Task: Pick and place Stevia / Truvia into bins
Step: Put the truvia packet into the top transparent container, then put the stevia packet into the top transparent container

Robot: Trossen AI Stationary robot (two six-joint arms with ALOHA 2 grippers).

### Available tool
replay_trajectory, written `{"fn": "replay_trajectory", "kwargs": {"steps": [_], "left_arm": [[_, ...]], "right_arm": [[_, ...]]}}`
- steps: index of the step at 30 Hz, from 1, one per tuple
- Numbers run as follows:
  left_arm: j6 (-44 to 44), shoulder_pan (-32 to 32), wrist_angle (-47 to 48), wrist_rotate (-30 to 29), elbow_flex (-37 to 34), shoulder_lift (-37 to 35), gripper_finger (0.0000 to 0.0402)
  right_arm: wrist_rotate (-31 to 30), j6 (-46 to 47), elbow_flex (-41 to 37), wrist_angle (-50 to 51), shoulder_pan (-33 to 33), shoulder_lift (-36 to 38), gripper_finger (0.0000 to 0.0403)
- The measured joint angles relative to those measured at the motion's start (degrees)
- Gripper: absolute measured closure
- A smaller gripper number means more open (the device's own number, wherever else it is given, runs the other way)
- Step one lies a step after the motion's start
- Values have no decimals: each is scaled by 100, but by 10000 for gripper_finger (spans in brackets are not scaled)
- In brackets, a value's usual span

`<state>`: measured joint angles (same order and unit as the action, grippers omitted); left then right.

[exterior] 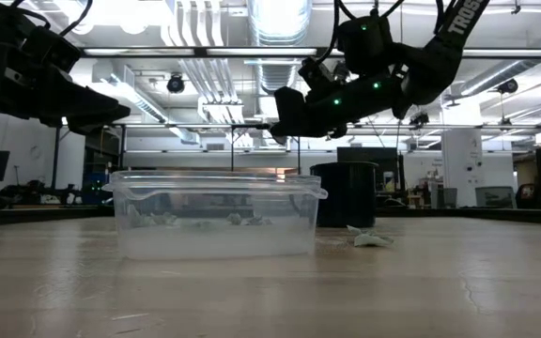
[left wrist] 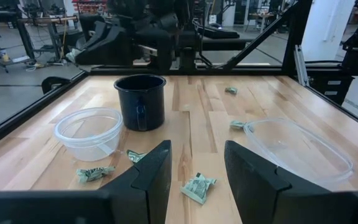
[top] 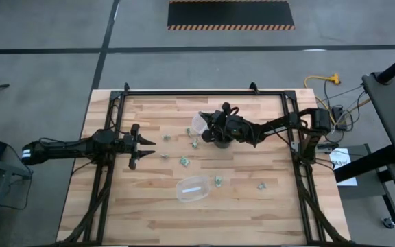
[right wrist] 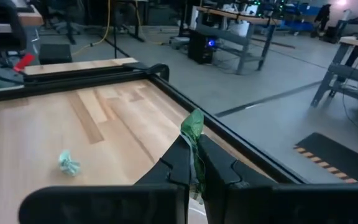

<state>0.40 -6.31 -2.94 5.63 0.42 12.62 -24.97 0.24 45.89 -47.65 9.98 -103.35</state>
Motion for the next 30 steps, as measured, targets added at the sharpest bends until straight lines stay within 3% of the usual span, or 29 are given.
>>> {"fn": "replay_trajectory", "kwargs": {"steps": [10, 30], "left_arm": [[0, 0, -2, 0, -2, 0, 269], [0, 0, 0, -2, -2, -2, 269]], "right_arm": [[-22, -43, -2, -97, 112, 0, 391], [-20, -346, -15, -40, 170, 0, 319]]}}
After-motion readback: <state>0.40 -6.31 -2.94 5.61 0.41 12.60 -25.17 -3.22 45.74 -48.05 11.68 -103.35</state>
